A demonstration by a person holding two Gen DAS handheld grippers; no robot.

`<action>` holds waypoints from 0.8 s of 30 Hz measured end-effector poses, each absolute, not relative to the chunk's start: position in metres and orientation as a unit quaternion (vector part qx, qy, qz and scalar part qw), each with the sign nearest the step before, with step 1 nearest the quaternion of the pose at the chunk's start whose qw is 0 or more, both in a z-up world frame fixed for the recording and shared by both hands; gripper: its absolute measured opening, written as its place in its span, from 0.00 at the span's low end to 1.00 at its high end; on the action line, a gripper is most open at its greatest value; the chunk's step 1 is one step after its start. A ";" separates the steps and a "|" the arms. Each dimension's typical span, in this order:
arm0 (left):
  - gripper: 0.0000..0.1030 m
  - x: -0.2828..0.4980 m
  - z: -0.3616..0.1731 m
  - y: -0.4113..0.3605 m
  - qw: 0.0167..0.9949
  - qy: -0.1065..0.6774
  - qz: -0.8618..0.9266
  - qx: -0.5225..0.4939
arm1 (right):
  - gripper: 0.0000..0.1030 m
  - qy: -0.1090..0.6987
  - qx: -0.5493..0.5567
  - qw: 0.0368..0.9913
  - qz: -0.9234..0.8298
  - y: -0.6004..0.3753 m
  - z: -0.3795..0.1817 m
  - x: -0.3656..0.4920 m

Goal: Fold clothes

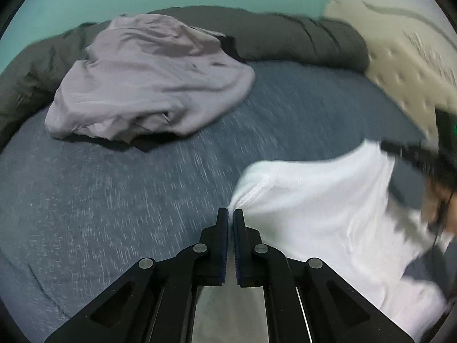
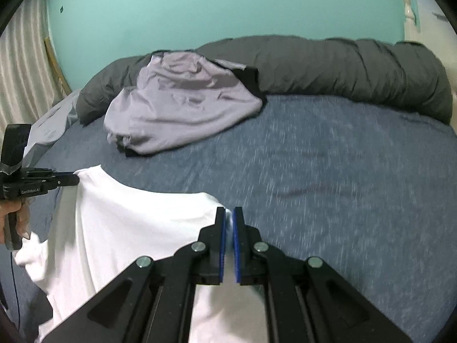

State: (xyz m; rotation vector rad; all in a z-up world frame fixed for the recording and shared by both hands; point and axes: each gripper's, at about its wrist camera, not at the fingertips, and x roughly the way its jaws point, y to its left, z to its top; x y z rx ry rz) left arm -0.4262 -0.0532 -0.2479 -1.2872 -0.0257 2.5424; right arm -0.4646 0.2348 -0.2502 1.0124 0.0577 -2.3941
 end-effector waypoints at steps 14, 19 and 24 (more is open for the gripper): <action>0.03 -0.523 -0.233 -0.043 0.084 0.011 0.896 -0.436 | 0.04 0.072 0.341 0.195 -0.917 0.208 -0.226 -0.550; 0.03 -0.548 -0.262 -0.038 0.071 0.020 0.889 -0.452 | 0.04 0.092 0.369 0.182 -0.907 0.200 -0.264 -0.571; 0.04 -0.559 -0.305 -0.035 0.068 0.028 0.878 -0.474 | 0.04 0.101 0.409 0.175 -0.890 0.196 -0.313 -0.584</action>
